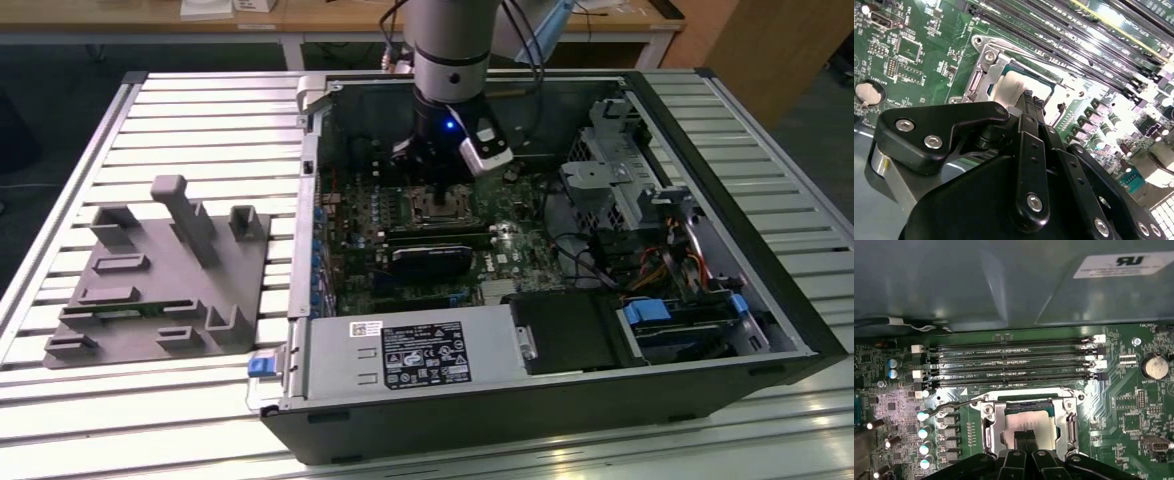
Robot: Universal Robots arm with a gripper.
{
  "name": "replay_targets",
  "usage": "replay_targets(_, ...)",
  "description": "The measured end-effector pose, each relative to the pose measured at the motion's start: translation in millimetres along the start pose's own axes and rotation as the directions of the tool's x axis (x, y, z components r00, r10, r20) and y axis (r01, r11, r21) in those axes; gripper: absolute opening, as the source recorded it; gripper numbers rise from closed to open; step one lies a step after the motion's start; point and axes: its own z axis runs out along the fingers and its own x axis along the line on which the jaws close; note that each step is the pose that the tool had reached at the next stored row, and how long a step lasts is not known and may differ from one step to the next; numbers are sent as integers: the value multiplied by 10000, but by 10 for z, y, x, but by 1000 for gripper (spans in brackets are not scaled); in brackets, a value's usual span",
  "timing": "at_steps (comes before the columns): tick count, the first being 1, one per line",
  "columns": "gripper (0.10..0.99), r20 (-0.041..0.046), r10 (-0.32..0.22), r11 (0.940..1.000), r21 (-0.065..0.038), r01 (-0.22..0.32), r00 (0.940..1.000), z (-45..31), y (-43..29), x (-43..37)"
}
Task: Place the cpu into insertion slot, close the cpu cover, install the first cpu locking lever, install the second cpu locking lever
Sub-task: 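Close the cpu cover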
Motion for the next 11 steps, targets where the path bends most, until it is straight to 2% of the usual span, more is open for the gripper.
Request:
replay_targets(1, 106, 50, -30, 10000, -29, 30, 10000, 2, -1, 0)
replay_targets(5, 106, 344, -72, 9999, -84, 75, 9994, 8, -12, 9)
replay_targets(6, 106, 366, -73, 9999, -85, 76, 9993, 8, -12, 11)
replay_targets(11, 106, 372, -31, 10000, -83, 34, 9993, 9, -14, 32)
